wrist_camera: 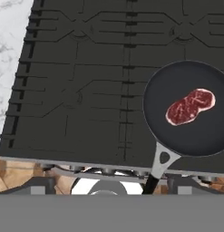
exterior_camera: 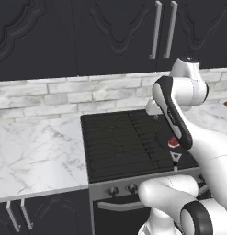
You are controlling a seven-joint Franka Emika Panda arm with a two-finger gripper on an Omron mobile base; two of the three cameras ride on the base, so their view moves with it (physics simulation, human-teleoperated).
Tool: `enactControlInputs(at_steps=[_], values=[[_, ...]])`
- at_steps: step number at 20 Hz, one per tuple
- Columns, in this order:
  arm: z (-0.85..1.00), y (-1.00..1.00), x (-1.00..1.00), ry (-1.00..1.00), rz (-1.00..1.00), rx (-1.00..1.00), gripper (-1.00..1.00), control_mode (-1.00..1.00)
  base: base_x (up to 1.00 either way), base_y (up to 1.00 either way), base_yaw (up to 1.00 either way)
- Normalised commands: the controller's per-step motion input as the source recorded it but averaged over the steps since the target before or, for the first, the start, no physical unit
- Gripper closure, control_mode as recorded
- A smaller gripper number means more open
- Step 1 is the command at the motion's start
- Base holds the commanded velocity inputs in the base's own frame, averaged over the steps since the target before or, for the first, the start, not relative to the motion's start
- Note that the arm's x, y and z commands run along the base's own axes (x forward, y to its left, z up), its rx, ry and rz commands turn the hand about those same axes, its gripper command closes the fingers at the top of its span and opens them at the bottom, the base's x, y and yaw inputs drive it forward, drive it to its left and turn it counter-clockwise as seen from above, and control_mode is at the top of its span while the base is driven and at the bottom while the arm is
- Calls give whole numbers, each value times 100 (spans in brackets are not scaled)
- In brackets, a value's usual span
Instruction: Pick up the pan with the steak in it and place it on the dining table. Then place the steak on the plate.
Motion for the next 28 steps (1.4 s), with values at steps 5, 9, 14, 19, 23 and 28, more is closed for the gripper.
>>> enactControlInputs(at_steps=[5, 9, 14, 19, 23, 28], values=[[-39, -53, -55, -7, -5, 0, -100, -100, 0, 0, 0], [-47, -50, -44, -3, -7, 0, -100, -100, 0, 0, 0], [-57, -42, -28, 0, -10, 2, -100, -100, 0, 0, 0], [-63, -26, -11, 0, -11, 2, -100, -100, 0, 0, 0], [-56, -14, -1, 0, -12, 4, -100, -100, 0, 0, 0], [-46, -1, 0, 0, -12, 5, -100, -100, 0, 0, 0]])
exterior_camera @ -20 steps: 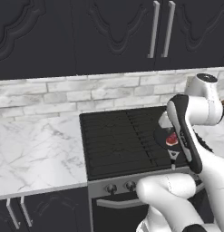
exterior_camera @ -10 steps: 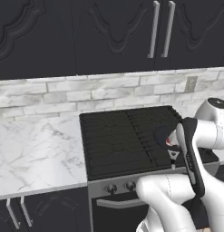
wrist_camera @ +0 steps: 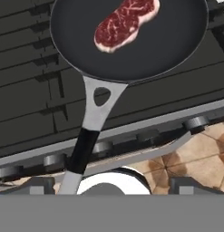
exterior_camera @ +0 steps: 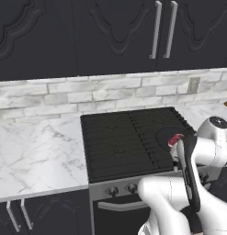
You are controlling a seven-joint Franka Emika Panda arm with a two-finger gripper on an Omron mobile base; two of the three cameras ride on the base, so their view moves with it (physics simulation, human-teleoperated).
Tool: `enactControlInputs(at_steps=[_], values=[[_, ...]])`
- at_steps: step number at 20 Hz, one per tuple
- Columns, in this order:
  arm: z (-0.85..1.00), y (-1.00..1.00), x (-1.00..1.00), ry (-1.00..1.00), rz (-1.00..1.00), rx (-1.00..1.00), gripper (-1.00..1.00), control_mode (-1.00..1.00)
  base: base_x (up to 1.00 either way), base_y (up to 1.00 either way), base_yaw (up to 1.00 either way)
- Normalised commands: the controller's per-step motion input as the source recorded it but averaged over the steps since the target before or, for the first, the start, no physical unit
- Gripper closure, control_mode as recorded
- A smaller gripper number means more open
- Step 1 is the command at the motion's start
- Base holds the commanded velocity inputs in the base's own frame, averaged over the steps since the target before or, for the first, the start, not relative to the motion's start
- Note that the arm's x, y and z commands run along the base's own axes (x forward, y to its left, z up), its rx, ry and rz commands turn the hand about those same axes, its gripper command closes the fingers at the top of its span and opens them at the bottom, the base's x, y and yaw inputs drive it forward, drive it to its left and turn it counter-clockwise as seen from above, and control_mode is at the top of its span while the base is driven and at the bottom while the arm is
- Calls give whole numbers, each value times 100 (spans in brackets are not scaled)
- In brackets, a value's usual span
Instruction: Pick up the pan with the steak in it and place it on the dining table. Then place the steak on the plate.
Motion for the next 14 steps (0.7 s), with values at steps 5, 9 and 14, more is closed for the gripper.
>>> enactControlInputs(at_steps=[5, 9, 14], values=[[-36, 2, 14, 0, -10, 4, -100, -100, 0, 0, 0], [-22, 11, 38, 0, -10, 0, -100, -100, 0, 0, 0], [-18, 17, 43, 0, -11, 0, -100, -100, 0, 0, 0]])
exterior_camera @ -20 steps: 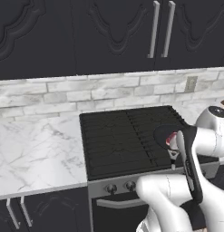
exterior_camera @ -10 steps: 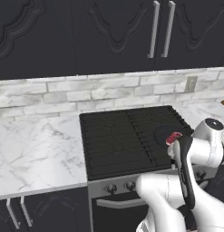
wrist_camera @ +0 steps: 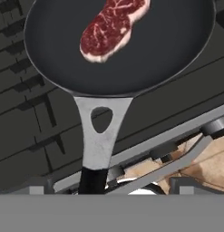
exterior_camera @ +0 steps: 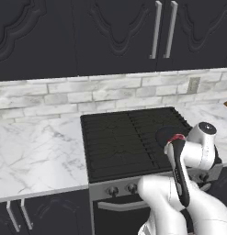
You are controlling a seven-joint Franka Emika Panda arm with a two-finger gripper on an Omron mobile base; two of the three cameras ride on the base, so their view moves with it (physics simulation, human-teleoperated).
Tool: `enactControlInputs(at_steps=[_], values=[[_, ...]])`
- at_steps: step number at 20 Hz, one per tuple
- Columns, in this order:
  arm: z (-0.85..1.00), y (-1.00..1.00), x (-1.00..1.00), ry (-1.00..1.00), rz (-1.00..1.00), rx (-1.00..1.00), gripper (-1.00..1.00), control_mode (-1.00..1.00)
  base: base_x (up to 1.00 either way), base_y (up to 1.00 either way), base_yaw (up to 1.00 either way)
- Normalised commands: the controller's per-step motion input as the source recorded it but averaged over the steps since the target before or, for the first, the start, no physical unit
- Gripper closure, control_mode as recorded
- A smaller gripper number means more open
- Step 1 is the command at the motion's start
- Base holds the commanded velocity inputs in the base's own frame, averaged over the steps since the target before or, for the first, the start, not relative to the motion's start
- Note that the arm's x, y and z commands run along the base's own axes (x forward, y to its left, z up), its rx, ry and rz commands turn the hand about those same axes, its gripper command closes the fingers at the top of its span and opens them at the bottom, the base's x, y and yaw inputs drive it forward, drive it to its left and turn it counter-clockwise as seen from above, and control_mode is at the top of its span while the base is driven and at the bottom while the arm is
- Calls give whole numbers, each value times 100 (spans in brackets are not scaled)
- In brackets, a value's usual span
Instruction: Pick up the pan with the steak in it and place it on the dining table. Then place the steak on the plate.
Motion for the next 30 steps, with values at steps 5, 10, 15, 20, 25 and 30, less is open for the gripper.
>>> enactControlInputs(at_steps=[5, 10, 15, 20, 25, 30], values=[[-28, 9, 18, 0, -6, -1, -100, -100, 0, 0, 0], [-5, 0, 1, 1, 0, 0, -100, -100, 0, 0, 0], [-41, 8, 15, 7, -1, 0, -100, -100, 0, 0, 0], [-53, 11, 19, 5, -2, 0, -100, -100, 0, 0, 0], [-49, 8, 21, 1, -2, 0, -100, -100, 0, 0, 0], [-48, 14, 20, 0, -3, 0, -100, -100, 0, 0, 0]])
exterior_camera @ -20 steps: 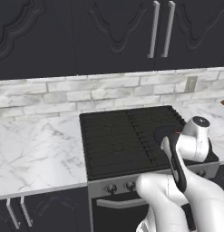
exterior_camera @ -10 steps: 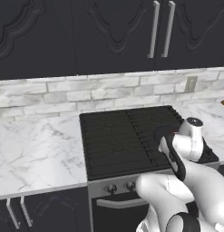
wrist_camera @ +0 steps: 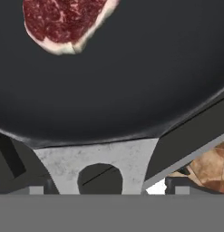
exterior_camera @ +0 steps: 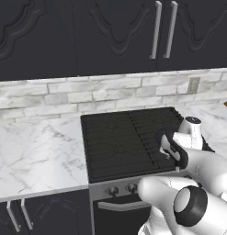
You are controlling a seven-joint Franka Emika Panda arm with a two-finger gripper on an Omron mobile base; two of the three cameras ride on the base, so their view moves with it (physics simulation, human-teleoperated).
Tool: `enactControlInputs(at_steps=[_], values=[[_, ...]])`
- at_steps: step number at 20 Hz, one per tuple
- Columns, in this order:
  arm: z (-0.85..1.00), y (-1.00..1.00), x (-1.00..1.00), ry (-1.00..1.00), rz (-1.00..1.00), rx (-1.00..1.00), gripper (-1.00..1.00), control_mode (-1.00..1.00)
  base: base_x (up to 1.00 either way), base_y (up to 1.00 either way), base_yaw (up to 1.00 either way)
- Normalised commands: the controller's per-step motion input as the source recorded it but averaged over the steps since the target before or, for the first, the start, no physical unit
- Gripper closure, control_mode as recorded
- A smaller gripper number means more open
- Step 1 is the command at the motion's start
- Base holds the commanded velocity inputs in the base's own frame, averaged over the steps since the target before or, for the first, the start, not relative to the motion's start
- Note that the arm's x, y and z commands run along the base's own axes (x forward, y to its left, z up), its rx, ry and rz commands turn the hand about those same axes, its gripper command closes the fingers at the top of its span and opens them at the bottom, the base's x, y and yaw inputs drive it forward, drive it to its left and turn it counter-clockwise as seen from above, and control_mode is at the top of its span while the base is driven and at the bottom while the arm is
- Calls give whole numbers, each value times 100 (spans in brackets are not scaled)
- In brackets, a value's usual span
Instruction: Pick up the pan with the steak in it and place it on the dining table. Then place the steak on the plate.
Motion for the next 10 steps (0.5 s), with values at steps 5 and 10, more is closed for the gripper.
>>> enactControlInputs(at_steps=[5, 10], values=[[-21, 9, 2, 1, -2, 0, 100, -100, 0, 0, 0], [5, 0, 0, -2, -2, 2, 100, -100, 0, 0, 0]])
